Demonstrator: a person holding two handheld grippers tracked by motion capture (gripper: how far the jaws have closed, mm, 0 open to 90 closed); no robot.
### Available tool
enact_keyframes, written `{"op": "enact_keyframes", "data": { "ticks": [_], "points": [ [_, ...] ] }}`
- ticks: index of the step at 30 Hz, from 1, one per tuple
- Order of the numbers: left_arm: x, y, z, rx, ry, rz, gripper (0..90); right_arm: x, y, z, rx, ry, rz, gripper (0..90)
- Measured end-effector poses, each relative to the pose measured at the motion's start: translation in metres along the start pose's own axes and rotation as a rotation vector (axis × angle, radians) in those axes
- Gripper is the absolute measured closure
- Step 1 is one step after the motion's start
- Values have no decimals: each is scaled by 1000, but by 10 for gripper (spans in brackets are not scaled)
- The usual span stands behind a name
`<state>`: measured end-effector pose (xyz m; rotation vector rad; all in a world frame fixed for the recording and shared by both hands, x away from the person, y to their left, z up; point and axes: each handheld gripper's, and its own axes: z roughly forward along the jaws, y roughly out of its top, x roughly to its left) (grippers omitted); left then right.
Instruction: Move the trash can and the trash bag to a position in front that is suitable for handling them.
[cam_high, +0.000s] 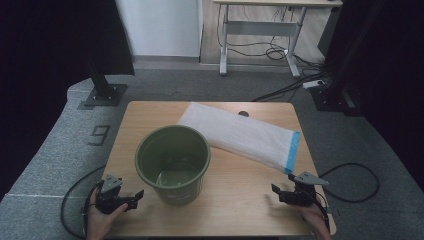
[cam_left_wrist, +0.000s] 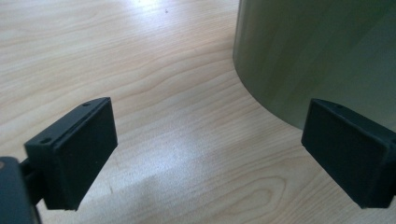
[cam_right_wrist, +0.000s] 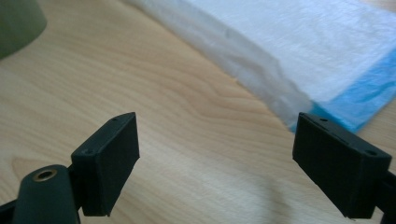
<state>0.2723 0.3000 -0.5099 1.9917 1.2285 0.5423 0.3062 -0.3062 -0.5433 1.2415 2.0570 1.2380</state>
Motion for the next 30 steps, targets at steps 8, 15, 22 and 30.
{"op": "enact_keyframes", "data": {
  "ticks": [8,15,22,30],
  "points": [
    [-7,1,2,-3,-35,46,16,-6,0,-3,-14,12,2,147],
    [-14,1,-2,0,-106,92,15,-8,0,2,-2,21,2,149],
    [-27,10,-11,-27,-173,171,20,1,4,0,-6,14,-18,150],
    [-39,21,-11,-63,-252,212,30,6,6,5,3,42,-32,153]
  ]
}}
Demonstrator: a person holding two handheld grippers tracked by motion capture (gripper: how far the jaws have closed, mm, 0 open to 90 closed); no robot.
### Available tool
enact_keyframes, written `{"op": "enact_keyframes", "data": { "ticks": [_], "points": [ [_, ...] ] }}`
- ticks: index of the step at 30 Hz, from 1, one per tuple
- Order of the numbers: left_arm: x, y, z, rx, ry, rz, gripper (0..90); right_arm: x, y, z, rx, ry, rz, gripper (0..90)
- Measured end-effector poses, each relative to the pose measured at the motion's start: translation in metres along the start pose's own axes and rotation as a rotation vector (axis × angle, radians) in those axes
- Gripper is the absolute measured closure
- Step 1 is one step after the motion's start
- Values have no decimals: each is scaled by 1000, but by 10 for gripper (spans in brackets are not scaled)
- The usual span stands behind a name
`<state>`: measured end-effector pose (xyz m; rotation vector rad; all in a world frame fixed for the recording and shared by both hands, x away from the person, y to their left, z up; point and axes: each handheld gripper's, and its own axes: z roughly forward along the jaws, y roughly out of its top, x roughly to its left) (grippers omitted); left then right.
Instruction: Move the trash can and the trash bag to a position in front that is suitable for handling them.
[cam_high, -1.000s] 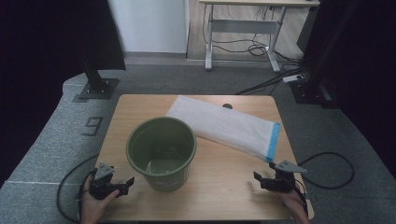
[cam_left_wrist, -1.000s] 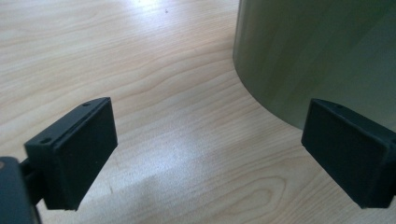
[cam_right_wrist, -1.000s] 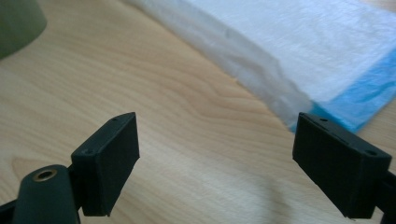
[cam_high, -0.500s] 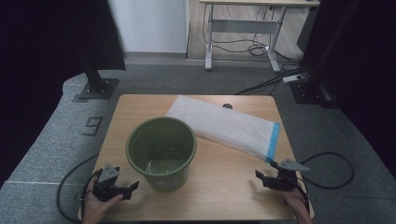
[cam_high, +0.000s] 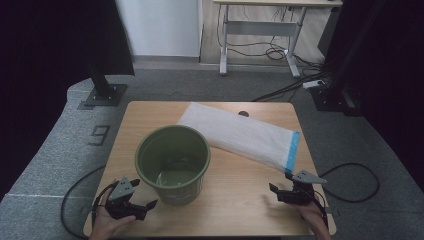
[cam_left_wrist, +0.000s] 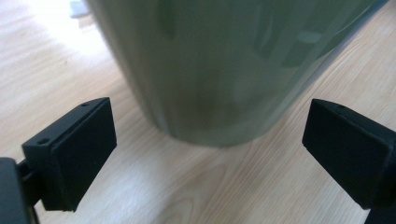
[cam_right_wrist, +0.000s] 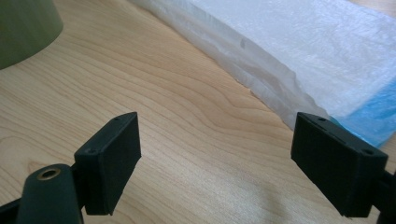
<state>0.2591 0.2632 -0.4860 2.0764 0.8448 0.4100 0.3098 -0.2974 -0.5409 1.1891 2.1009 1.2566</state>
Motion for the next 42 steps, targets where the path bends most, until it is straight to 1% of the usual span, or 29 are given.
{"op": "enact_keyframes", "data": {
  "ticks": [1,3,4,5,6,7,8,9,11,14,15,17,21,25,27,28,29,30,31,32,35,38,42],
  "points": [
    [0,0,0,0,0,0,31,0,0,1,6,1,1,153],
    [-1,5,2,-12,-19,4,31,3,0,3,15,13,3,154],
    [-2,6,4,-8,-11,8,32,5,0,4,15,20,3,154],
    [-2,6,4,-8,-11,8,38,8,1,5,17,26,-7,154],
    [-2,9,7,-5,-6,10,48,12,2,6,17,23,-17,154],
    [-2,11,9,-5,-15,14,54,15,2,6,18,27,-23,154],
    [-2,11,9,-5,-15,14,50,15,2,6,18,27,-23,154],
    [-3,13,12,0,-18,20,33,20,3,5,14,30,-38,155],
    [-2,15,16,12,-23,30,35,21,3,5,13,26,-39,156],
    [5,20,21,14,-53,37,27,19,0,3,17,12,-23,165],
    [6,22,23,16,-55,39,26,19,-1,3,17,9,-22,171],
    [7,27,27,25,-53,49,26,19,-1,2,14,-2,-20,186],
    [6,37,39,40,-51,68,26,17,-2,0,7,-8,-12,196],
    [3,47,51,59,-33,90,32,14,-3,0,14,-10,5,197],
    [3,52,57,60,-34,89,32,13,-4,1,15,-11,10,198],
    [3,54,60,61,-34,89,34,13,-4,1,11,-20,8,204],
    [3,54,60,61,-34,89,36,13,-4,1,11,-20,8,204],
    [3,56,63,62,-34,87,38,14,-2,0,-13,-41,1,213],
    [3,58,65,63,-33,88,38,14,-2,0,-13,-41,1,213],
    [2,62,70,67,-32,89,42,14,-1,-2,-32,-44,3,217],
    [1,69,79,74,-30,93,45,14,-3,-3,-32,-50,1,217],
    [-3,76,87,77,-25,90,59,13,-5,-6,-32,-52,1,217],
    [-10,86,99,88,-11,107,93,13,-6,-10,-41,-56,12,218]
  ]
}}
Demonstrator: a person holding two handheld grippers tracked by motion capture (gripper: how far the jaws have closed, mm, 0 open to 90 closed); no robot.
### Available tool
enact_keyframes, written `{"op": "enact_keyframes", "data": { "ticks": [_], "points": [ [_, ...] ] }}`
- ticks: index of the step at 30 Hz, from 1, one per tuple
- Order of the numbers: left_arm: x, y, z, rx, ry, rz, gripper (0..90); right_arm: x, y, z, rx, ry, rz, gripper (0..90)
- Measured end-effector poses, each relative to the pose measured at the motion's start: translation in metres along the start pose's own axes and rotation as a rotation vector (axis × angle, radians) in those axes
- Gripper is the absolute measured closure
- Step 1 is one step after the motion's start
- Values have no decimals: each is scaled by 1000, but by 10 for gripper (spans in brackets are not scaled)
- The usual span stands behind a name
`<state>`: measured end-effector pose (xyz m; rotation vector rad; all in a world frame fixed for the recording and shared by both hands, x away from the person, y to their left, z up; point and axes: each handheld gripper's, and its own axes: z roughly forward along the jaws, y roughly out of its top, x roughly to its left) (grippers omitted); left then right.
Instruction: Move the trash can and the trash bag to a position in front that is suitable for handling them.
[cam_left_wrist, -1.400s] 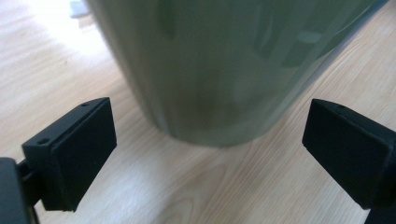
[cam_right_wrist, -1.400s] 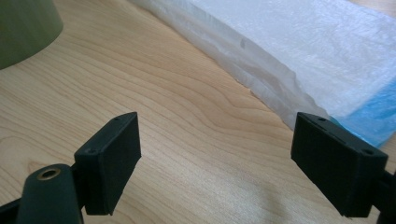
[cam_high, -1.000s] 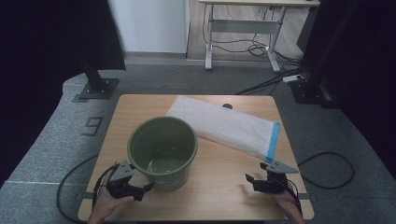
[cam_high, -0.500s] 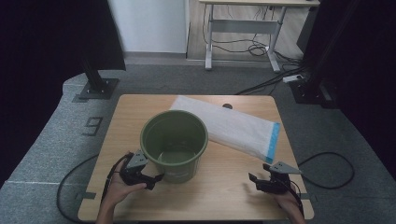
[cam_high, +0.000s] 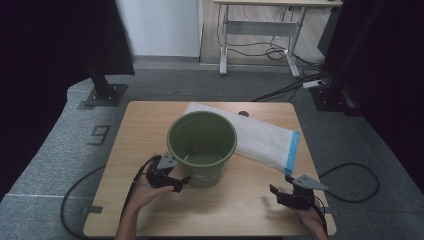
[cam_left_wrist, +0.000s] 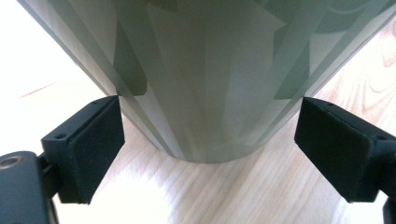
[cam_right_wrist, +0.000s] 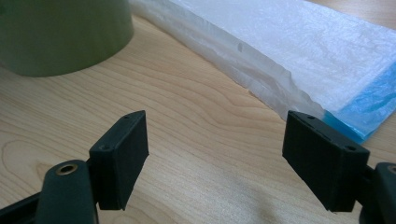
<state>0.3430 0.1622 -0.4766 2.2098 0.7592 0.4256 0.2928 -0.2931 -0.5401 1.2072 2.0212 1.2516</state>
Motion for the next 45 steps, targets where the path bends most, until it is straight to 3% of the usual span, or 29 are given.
{"op": "enact_keyframes", "data": {
  "ticks": [9,12,14,17,21,26,39,45],
  "points": [
    [-10,11,16,19,11,35,141,-1,-4,-3,9,-9,0,218],
    [-12,10,14,16,14,34,143,-2,-4,-5,6,-12,1,217],
    [-15,6,10,15,38,34,143,-2,-5,-7,5,-16,7,217],
    [-18,-2,1,0,57,18,143,-3,-6,-8,4,-21,10,217],
    [-16,-11,-8,18,94,0,141,-3,-5,-7,9,-34,23,201],
    [-11,-23,-17,11,107,-57,142,-1,-4,-5,16,-33,18,194],
    [9,-60,-33,46,150,-136,145,2,-5,-2,33,-39,-11,199],
    [13,-68,-34,87,186,-133,144,3,-5,1,46,-36,-27,200]
  ]
}}
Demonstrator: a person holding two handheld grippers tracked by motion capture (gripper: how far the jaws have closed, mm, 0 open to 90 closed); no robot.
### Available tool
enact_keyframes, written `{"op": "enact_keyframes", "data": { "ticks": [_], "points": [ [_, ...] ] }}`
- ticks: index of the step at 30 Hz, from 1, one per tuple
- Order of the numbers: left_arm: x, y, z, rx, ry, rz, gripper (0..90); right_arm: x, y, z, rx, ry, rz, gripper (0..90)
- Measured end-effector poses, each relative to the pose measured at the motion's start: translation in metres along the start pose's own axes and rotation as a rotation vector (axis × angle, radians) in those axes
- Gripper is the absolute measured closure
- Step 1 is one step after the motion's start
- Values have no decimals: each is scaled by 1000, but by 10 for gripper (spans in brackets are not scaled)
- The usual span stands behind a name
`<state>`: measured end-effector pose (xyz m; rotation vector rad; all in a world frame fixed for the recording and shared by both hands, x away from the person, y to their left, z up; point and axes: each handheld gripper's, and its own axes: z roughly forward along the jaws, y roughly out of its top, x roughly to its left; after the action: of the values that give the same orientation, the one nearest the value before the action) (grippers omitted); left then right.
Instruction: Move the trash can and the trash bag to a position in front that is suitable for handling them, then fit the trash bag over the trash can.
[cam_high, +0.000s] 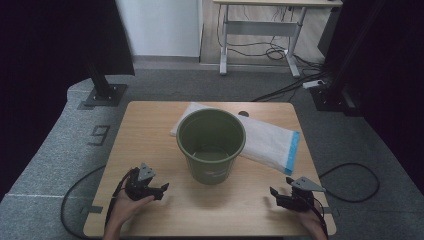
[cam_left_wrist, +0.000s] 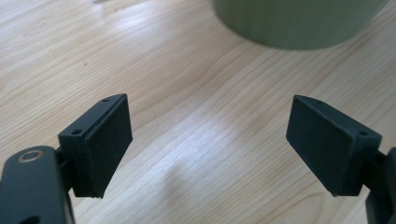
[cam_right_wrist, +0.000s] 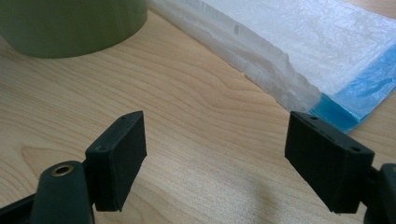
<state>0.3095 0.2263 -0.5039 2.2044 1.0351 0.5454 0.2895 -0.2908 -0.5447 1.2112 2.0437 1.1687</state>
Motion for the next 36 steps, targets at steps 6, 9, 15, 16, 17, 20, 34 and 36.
{"op": "enact_keyframes", "data": {
  "ticks": [6,9,15,16,17,20,34,36],
  "points": [
    [6,-4,-4,-2,12,-15,144,0,1,-2,-7,-5,-4,200],
    [9,-6,-6,-8,12,-26,144,-2,1,-1,-8,-10,-2,200],
    [11,-8,-8,-21,-2,-44,146,-7,7,3,-11,-35,12,183],
    [11,-8,-8,-21,-5,-44,146,-8,10,6,-11,-43,21,167],
    [10,-9,-8,-18,-7,-41,146,-8,13,9,-10,-40,31,161],
    [9,-11,-6,-13,3,-33,147,-7,26,21,-12,-24,21,159],
    [11,-25,9,98,13,-105,205,-6,67,85,26,-27,-89,267],
    [11,-28,13,116,14,-96,222,-5,71,91,34,-12,-103,289]
  ]
}}
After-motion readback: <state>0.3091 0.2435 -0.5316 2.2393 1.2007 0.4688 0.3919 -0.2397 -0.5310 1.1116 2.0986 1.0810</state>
